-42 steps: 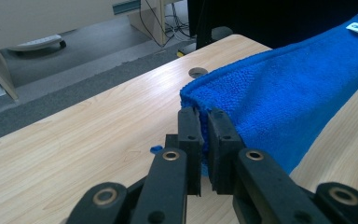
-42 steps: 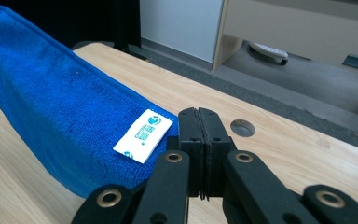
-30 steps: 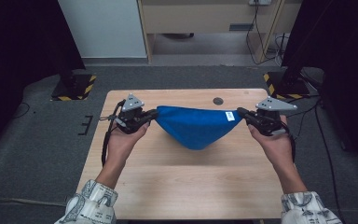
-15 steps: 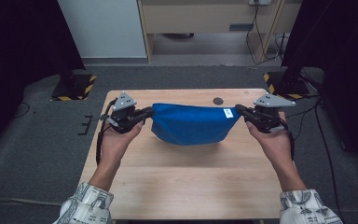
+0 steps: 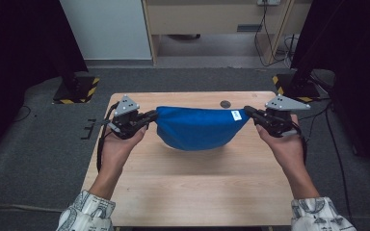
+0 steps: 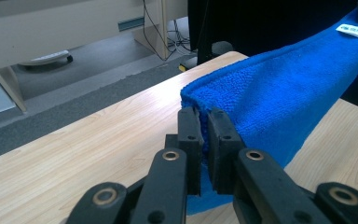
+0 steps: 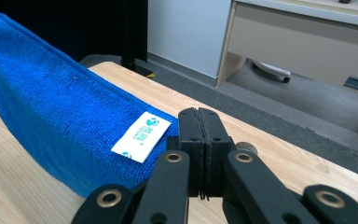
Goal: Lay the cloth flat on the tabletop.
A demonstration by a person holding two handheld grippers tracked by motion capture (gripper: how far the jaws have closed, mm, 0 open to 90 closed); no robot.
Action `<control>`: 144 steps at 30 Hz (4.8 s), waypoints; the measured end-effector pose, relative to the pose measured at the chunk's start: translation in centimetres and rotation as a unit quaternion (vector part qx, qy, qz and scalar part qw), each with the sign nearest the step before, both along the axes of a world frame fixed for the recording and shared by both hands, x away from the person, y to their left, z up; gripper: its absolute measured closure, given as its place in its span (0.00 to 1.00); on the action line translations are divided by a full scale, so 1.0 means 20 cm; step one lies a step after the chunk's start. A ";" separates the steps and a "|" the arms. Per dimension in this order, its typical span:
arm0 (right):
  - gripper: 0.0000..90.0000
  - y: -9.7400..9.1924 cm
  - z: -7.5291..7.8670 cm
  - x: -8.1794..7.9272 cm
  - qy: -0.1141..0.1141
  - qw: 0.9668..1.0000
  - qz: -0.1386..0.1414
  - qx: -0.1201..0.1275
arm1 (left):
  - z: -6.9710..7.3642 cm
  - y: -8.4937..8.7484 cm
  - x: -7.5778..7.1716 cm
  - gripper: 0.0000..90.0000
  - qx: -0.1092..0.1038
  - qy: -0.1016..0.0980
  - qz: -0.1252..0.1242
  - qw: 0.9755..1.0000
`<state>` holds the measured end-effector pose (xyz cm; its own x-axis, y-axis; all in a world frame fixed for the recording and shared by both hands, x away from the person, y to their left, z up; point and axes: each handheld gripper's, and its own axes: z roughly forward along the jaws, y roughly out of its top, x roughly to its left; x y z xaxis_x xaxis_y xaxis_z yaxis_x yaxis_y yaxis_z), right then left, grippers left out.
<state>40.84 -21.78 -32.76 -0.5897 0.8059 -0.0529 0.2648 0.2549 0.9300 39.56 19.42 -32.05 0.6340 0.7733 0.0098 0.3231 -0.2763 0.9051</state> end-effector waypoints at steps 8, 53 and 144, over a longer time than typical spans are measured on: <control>0.99 -0.03 0.05 -0.05 -0.010 1.000 0.000 0.005 | 0.02 -0.01 -0.05 0.94 -0.007 -0.002 -0.008 1.000; 0.99 -0.09 -0.28 0.18 0.039 0.999 -0.031 -0.013 | -0.35 -0.12 0.23 0.94 -0.012 0.082 0.003 0.997; 0.59 0.02 -0.85 0.77 0.137 0.981 -0.136 -0.024 | -0.84 -0.15 0.79 0.66 0.020 0.116 0.098 0.988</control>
